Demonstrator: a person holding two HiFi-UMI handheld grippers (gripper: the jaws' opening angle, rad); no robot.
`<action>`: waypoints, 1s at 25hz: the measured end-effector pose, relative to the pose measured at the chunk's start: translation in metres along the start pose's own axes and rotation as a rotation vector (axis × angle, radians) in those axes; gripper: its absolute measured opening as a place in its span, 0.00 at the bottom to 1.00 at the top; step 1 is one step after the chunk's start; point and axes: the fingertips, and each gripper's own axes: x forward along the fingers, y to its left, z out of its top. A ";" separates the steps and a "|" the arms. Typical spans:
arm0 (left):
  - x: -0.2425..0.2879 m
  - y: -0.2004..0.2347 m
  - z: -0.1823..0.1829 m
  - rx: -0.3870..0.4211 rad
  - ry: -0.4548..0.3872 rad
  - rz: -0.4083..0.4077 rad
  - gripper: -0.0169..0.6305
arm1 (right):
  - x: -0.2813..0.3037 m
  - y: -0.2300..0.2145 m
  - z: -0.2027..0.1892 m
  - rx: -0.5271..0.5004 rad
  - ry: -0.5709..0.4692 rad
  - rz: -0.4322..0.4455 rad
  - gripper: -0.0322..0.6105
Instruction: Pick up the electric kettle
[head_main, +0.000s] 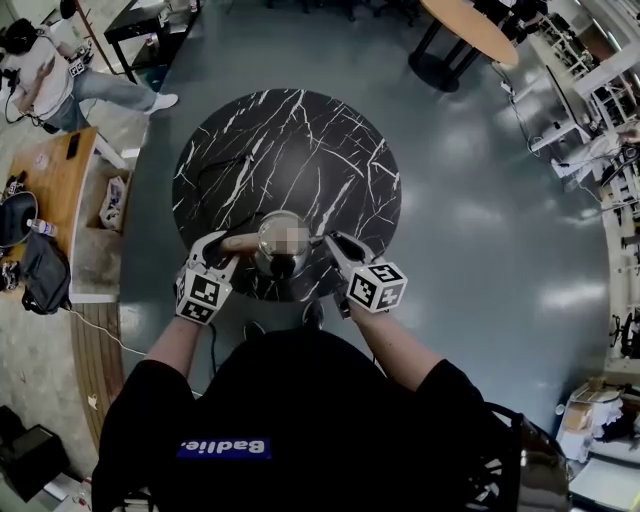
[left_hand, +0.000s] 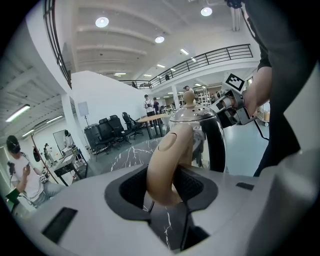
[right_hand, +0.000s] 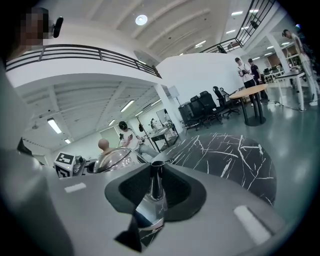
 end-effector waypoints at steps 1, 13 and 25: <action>-0.003 0.000 0.002 -0.001 -0.003 0.003 0.27 | -0.002 0.003 0.002 -0.002 -0.003 0.004 0.15; -0.035 -0.007 0.022 -0.013 -0.055 0.039 0.27 | -0.028 0.025 0.014 -0.002 -0.052 0.015 0.15; -0.052 -0.018 0.031 -0.016 -0.091 0.039 0.27 | -0.048 0.037 0.014 0.006 -0.082 0.019 0.15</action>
